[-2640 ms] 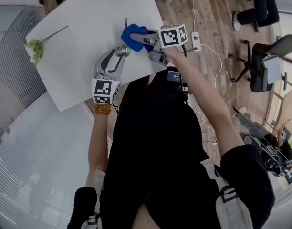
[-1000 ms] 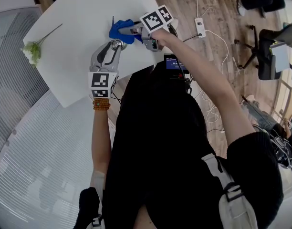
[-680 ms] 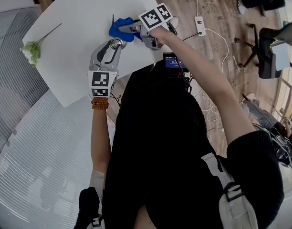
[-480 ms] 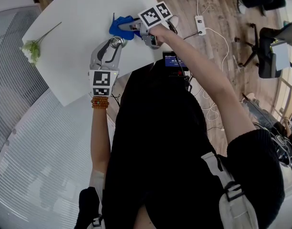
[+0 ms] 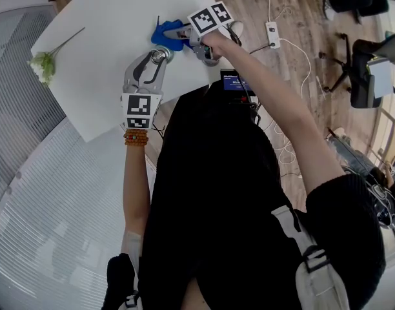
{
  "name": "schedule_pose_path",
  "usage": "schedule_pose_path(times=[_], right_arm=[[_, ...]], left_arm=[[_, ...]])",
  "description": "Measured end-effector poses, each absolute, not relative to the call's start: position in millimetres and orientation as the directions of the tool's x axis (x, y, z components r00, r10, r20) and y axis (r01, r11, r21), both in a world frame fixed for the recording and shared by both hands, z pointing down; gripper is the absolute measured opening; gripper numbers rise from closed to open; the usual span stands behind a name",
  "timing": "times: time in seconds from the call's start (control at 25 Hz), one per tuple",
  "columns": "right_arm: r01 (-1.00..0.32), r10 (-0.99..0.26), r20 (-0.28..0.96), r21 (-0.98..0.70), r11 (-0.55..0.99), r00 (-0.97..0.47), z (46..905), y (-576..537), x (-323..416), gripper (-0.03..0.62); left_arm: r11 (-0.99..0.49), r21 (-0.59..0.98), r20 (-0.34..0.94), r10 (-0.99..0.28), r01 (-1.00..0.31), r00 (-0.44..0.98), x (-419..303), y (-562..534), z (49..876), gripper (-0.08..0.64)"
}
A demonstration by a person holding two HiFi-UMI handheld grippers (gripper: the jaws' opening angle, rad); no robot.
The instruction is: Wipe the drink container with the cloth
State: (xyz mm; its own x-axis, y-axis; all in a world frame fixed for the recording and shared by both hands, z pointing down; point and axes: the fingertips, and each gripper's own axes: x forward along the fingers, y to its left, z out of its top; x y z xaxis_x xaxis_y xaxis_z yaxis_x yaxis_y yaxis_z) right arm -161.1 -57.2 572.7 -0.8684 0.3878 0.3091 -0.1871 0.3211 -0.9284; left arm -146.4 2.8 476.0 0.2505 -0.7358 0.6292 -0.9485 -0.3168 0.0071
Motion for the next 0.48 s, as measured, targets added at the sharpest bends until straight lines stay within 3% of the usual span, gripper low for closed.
schedule_pose_path(times=[0.48], right_arm=[[-0.291, 0.366, 0.461, -0.853, 0.433, -0.808, 603, -56, -156, 0.08]], left_arm=[[-0.313, 0.004, 0.623, -0.742, -0.95, 0.247, -146, 5, 478, 0.15]])
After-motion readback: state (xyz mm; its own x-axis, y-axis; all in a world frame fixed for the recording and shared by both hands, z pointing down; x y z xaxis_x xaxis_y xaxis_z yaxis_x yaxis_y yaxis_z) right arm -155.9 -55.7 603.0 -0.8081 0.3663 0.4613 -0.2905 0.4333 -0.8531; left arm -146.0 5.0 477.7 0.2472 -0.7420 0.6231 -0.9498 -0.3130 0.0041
